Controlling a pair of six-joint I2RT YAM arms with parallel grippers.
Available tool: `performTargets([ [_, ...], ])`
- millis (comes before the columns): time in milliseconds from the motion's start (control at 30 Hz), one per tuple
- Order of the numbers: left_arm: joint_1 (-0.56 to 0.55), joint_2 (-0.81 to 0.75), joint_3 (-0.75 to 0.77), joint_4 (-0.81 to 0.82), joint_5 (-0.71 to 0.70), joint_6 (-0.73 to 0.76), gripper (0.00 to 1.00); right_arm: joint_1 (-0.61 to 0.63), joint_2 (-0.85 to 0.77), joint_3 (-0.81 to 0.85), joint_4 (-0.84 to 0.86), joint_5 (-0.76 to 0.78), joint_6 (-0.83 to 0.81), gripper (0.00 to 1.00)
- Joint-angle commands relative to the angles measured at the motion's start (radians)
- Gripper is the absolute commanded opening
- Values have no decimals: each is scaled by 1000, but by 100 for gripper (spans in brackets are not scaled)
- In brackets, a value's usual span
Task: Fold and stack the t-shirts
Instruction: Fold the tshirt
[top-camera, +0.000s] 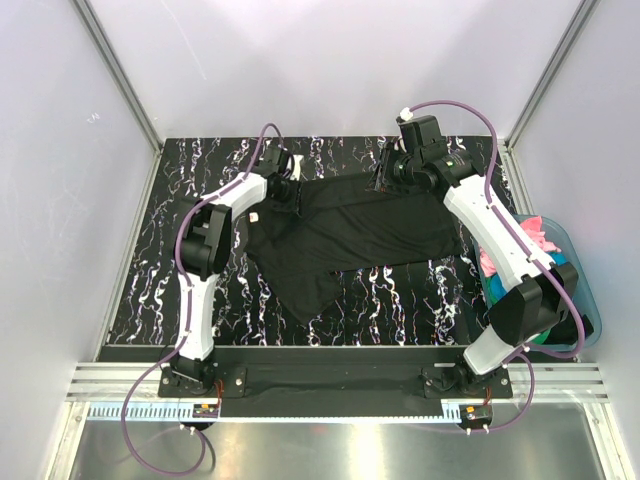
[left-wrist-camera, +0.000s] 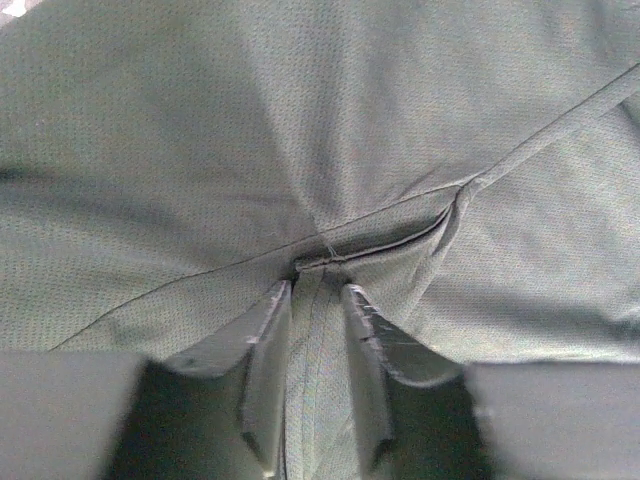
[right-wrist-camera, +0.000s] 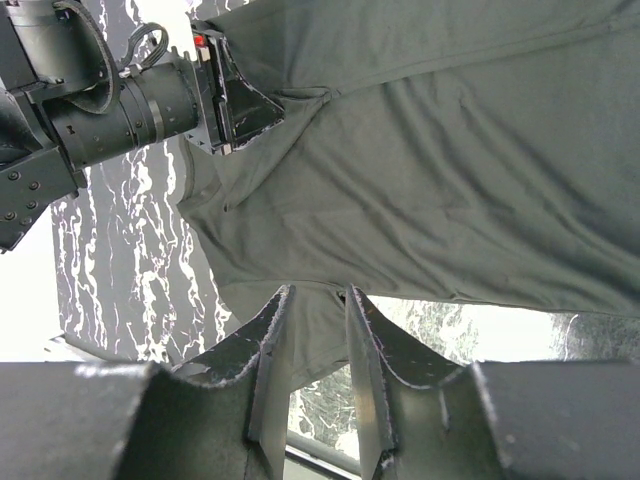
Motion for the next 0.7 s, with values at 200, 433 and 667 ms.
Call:
performTargets([
  [200,-55,-70,-35,46,6,19,16,-1,-37,-7,-7,29,-17,34],
  [433,-89,-87,-26,12,-55,20,28,-3,-48,-28,-10,27,-18,34],
  [667,-94,-105,-40,28,-81,6,22,-3,-57,-45,-10,23,-21,35],
])
